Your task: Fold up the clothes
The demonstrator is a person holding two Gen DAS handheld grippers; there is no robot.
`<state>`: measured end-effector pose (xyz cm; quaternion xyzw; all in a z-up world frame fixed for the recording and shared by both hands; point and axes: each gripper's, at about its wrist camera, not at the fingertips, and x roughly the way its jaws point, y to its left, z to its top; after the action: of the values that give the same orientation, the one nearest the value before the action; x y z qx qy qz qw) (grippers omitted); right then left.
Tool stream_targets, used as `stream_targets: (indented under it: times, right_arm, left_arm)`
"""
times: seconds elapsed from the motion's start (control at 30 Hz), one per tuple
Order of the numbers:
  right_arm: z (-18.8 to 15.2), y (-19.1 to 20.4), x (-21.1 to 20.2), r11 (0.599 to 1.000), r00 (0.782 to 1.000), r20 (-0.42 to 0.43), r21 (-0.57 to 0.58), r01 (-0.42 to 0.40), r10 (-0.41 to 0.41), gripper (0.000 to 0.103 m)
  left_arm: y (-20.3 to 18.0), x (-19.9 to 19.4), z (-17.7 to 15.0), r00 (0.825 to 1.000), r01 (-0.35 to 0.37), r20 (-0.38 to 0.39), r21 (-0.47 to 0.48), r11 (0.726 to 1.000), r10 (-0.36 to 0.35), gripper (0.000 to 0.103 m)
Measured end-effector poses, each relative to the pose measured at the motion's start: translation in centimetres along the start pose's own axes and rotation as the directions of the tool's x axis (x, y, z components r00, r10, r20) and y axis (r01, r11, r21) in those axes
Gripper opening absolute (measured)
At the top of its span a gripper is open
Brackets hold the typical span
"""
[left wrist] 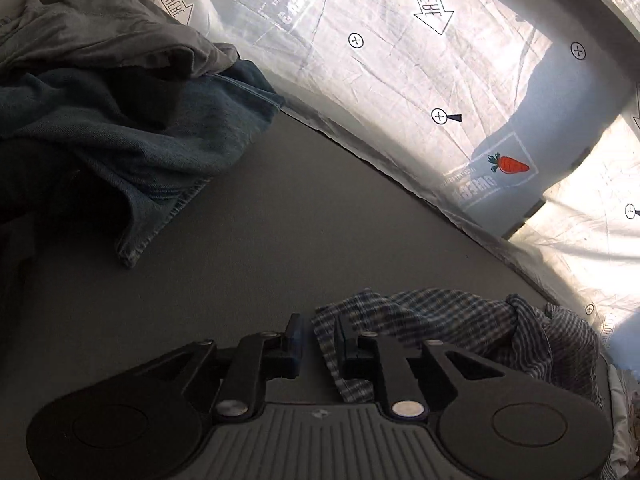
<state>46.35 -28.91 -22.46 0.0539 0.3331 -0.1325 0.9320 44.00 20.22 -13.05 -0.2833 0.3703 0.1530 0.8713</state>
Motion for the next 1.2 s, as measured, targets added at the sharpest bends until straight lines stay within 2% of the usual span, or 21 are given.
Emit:
stream_targets:
  times: [0.13,0.17,0.23,0.33,0.37,0.43,0.5,0.53,0.57,0.63,0.67,0.7,0.73,0.77,0.8,0.83,0.87,0.9,0.97,1.03,1.2]
  right_arm:
    - [1.6,0.2,0.3,0.998,0.996,-0.084,0.058,-0.019,0.024,0.103]
    - [1.9,0.1,0.2,0.991,0.992,-0.096,0.116,-0.072,0.084,0.103]
    - [2.4,-0.3,0.2,0.931,0.960,-0.100,0.288,-0.225,0.263,0.098]
    - [2.5,-0.1,0.8,0.761,0.860,-0.089,0.518,-0.391,0.502,0.070]
    - [2.1,0.4,1.2,0.699,0.819,-0.094,0.581,-0.416,0.566,0.057]
    - [1.1,1.6,2.0,0.588,0.739,-0.102,0.681,-0.436,0.666,0.047]
    - [0.2,3.2,2.5,0.516,0.659,-0.119,0.728,-0.450,0.743,0.043]
    - [-0.1,4.0,2.7,0.502,0.628,-0.134,0.735,-0.457,0.767,0.043]
    - [-0.1,4.7,2.7,0.520,0.618,-0.160,0.719,-0.461,0.770,0.043]
    - [-0.2,6.2,2.5,0.564,0.615,-0.209,0.681,-0.466,0.760,0.044]
    - [-0.2,6.4,2.4,0.560,0.614,-0.201,0.680,-0.474,0.763,0.048]
    - [-0.2,6.6,2.4,0.549,0.606,-0.193,0.684,-0.481,0.771,0.052]
    - [-0.1,6.8,2.4,0.537,0.597,-0.184,0.687,-0.489,0.781,0.051]
    - [0.0,7.0,2.4,0.532,0.595,-0.175,0.683,-0.501,0.785,0.043]
    - [0.1,7.1,2.3,0.537,0.597,-0.173,0.672,-0.510,0.783,0.022]
    - [0.3,7.4,2.2,0.558,0.606,-0.185,0.651,-0.514,0.773,0.009]
    - [0.4,7.4,2.1,0.575,0.614,-0.195,0.637,-0.514,0.765,0.003]
    - [0.5,7.2,1.9,0.568,0.614,-0.182,0.637,-0.521,0.768,0.003]
    - [0.7,6.1,1.1,0.519,0.606,-0.119,0.660,-0.544,0.786,0.002]
    - [1.1,4.6,-0.2,0.523,0.630,-0.080,0.643,-0.559,0.772,0.002]
    - [2.3,-1.6,-4.2,0.563,0.725,0.032,0.607,-0.561,0.688,0.001]
  left_arm:
    - [-4.4,-0.1,-3.6,0.982,0.160,-0.118,0.110,0.981,-0.147,0.029]
    - [-5.4,-0.2,-4.3,0.976,0.187,-0.134,0.126,0.974,-0.170,0.034]
    - [-6.9,-0.1,-5.4,0.961,0.241,-0.172,0.147,0.959,-0.215,0.041]
    - [-8.6,0.2,-6.7,0.944,0.287,-0.223,0.193,0.938,-0.243,0.042]
    - [-9.0,0.4,-7.2,0.942,0.288,-0.238,0.211,0.934,-0.236,0.042]
    - [-9.2,0.7,-7.8,0.940,0.283,-0.259,0.224,0.933,-0.223,0.042]
    - [-9.2,1.0,-8.1,0.939,0.276,-0.271,0.227,0.934,-0.212,0.042]
    - [-9.0,1.1,-8.1,0.940,0.271,-0.270,0.224,0.936,-0.208,0.042]
    - [-8.8,1.2,-8.1,0.941,0.267,-0.269,0.221,0.938,-0.204,0.040]
    - [-8.5,1.3,-8.0,0.940,0.268,-0.272,0.224,0.937,-0.205,0.037]
    - [-8.4,1.4,-7.9,0.939,0.271,-0.274,0.226,0.936,-0.206,0.017]
    - [-8.3,1.3,-7.8,0.941,0.269,-0.269,0.227,0.936,-0.205,0.008]
    - [-8.1,1.2,-7.8,0.945,0.262,-0.258,0.228,0.938,-0.201,0.006]
    - [-8.0,0.9,-7.7,0.949,0.258,-0.242,0.226,0.939,-0.202,0.005]
    - [-7.7,0.6,-7.5,0.953,0.253,-0.226,0.219,0.942,-0.204,0.005]
    - [-7.4,0.3,-7.4,0.956,0.248,-0.213,0.208,0.946,-0.204,0.004]
    - [-7.1,-0.1,-7.3,0.958,0.243,-0.199,0.197,0.950,-0.204,0.002]
    - [-6.7,-0.5,-7.2,0.962,0.237,-0.184,0.184,0.954,-0.203,0.002]
    - [-5.8,-1.6,-7.0,0.969,0.218,-0.147,0.149,0.964,-0.197,0.002]
    - [-4.6,-3.0,-6.9,0.976,0.198,-0.111,0.087,0.976,-0.188,0.001]
    - [-0.6,-7.2,-7.2,0.990,0.136,-0.031,-0.057,0.989,-0.138,0.001]
